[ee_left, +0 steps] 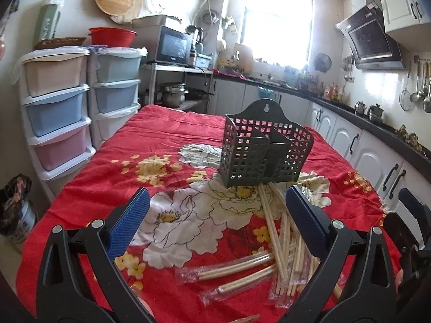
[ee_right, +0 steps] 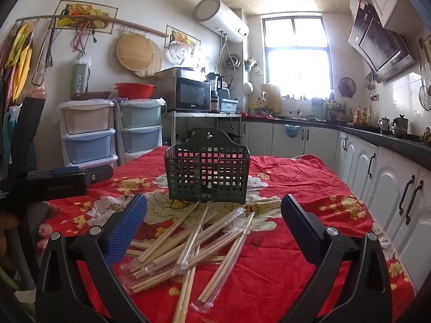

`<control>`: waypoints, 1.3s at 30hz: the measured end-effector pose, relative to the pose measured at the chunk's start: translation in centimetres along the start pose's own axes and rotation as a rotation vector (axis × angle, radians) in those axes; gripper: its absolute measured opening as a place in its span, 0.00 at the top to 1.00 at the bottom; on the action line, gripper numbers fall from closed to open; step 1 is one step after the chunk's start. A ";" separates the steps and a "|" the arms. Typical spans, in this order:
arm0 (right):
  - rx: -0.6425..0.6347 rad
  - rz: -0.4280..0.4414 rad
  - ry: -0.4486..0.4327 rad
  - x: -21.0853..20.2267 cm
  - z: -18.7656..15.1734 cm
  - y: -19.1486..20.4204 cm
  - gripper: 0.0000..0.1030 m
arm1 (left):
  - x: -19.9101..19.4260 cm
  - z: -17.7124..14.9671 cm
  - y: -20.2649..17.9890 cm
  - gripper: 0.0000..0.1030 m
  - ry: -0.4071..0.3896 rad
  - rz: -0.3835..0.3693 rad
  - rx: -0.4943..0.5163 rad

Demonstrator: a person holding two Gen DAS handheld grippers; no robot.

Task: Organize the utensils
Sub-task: 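Move both grippers down toward the chopsticks beside the green caddy, then close the left gripper on a wooden chopstick while the right gripper closes on another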

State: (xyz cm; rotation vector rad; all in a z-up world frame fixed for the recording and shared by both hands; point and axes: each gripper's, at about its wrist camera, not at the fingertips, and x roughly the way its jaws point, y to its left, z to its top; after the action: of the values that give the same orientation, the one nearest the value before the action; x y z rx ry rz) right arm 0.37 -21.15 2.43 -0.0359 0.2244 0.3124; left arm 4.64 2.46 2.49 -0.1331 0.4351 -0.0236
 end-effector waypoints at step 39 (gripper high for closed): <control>0.155 0.087 0.480 14.6 2.4 -6.8 0.38 | 15.5 1.9 -2.5 0.54 0.495 -0.240 -0.058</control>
State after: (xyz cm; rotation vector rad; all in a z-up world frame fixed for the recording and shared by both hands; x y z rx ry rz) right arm 16.52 -23.07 1.47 0.0529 0.7268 0.3696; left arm 19.55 -0.53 -1.96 -0.2372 0.9126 -0.2849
